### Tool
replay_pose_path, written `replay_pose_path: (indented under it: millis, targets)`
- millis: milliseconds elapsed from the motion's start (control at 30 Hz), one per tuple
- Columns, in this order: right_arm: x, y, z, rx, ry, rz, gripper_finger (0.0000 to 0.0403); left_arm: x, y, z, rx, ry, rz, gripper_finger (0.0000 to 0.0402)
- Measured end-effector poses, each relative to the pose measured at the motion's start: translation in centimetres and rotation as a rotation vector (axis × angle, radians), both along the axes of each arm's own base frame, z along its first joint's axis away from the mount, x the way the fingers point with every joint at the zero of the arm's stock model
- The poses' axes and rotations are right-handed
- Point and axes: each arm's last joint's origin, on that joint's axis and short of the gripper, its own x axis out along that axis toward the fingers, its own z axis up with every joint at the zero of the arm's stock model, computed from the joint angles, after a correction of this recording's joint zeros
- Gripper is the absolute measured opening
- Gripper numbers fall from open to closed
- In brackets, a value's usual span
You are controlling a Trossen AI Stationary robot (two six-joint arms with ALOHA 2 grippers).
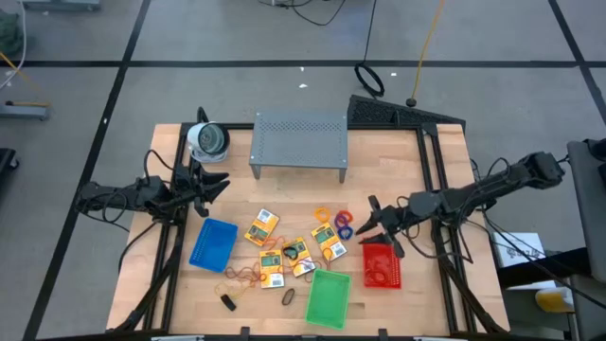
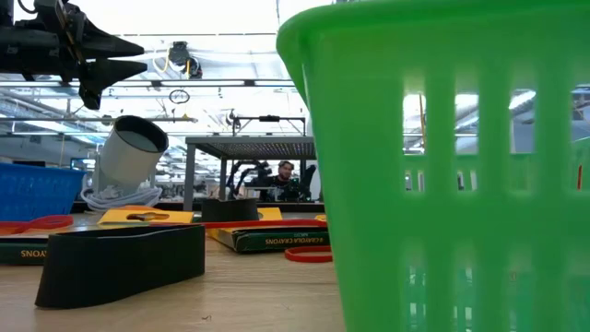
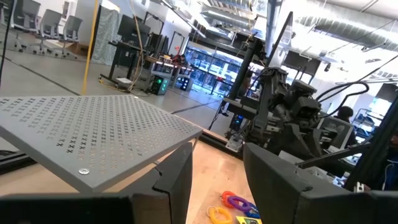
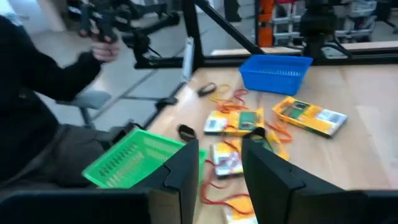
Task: Pick & Place Office Desk Supplies
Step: Put the yellow spring keychain into the red bin
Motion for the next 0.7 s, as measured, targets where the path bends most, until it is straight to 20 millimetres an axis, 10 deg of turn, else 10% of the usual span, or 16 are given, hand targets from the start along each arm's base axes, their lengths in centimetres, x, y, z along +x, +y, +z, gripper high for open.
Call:
replay_pose_path:
  millis: [700]
  targets:
    - [8.9,-1.8,5.8,-0.371,0.354,-0.114,0.0094,0.0,0.0,-0.2,0.014,0.026,-0.001,0.0152]
